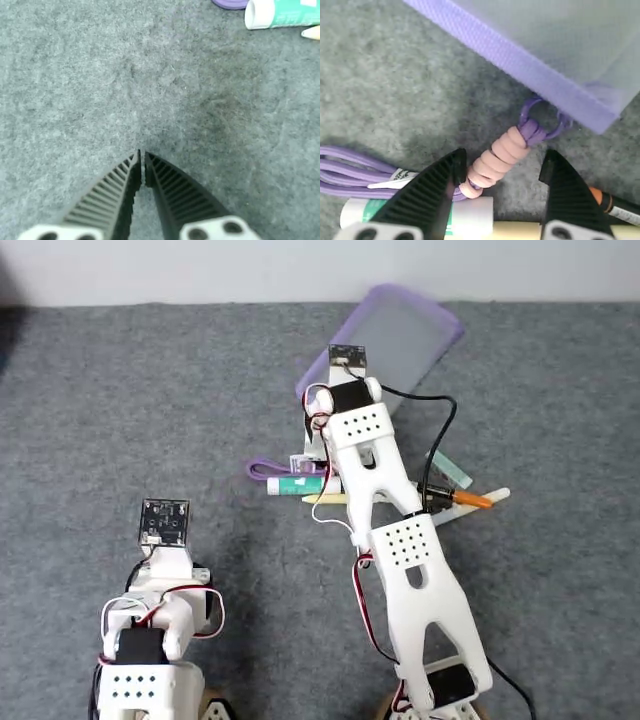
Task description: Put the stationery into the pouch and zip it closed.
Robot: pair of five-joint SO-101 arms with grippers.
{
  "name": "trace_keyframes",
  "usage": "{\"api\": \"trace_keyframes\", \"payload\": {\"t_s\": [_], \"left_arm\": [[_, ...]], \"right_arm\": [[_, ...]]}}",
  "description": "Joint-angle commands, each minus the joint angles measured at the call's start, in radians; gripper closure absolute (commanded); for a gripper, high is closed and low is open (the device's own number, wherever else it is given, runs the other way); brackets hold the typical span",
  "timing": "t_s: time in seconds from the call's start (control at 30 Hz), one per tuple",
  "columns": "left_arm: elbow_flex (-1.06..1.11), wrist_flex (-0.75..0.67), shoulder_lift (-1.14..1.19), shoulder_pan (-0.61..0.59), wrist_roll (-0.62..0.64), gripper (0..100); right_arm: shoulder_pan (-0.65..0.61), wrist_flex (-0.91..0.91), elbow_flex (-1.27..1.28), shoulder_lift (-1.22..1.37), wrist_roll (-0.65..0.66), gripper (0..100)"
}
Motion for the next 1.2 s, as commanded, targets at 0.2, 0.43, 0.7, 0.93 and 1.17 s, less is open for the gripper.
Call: {"api": "trace_keyframes", "payload": {"t_s": [0.2, 0.43, 0.7, 0.93, 1.17], "left_arm": [[-0.01, -0.017, -0.012, -0.002, -0.014, 99], [-0.01, -0.017, -0.012, -0.002, -0.014, 99], [-0.01, -0.017, -0.012, -0.002, -0.014, 99], [-0.01, -0.017, -0.012, -0.002, -0.014, 99], [-0.01, -0.017, -0.012, -0.002, -0.014, 99]], "right_arm": [[0.058, 0.048, 0.006, -0.025, -0.015, 96.5], [0.053, 0.05, 0.014, -0.162, -0.011, 99.0], [0.05, 0.05, 0.014, -0.401, 0.126, 99.0], [0.05, 0.05, 0.014, -0.601, 0.258, 99.1], [0.058, 0.053, 0.035, -0.757, 0.486, 99.1]]}}
